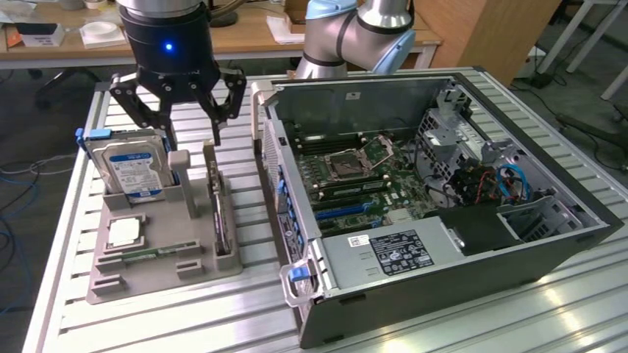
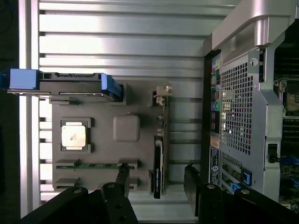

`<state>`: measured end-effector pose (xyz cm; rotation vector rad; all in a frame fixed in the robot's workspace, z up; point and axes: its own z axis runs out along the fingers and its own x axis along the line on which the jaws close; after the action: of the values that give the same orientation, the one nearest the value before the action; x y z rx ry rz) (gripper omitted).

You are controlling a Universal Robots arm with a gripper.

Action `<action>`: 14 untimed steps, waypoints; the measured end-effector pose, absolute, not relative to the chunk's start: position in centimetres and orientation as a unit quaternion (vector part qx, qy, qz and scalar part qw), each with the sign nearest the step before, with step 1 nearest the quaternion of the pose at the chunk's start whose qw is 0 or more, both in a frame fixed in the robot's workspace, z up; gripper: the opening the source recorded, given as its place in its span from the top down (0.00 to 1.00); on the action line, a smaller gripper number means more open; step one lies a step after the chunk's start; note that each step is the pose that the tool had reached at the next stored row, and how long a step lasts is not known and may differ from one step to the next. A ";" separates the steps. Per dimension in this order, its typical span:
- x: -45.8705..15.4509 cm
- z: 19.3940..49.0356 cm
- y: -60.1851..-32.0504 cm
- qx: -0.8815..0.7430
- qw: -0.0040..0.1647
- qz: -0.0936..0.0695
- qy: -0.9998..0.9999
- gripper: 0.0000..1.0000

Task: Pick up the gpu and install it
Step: 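Pick up the gpu and move the gpu toward the slot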

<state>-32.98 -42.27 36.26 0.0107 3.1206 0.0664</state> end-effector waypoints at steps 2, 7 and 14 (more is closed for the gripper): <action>-33.0 36.2 -42.3 0.003 0.010 0.021 1.000 0.41; -33.0 35.9 -42.3 0.003 0.010 0.021 1.000 0.41; -33.0 35.5 -42.3 0.003 0.010 0.021 1.000 0.41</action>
<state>-32.98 -42.27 35.52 0.0107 3.1214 0.0664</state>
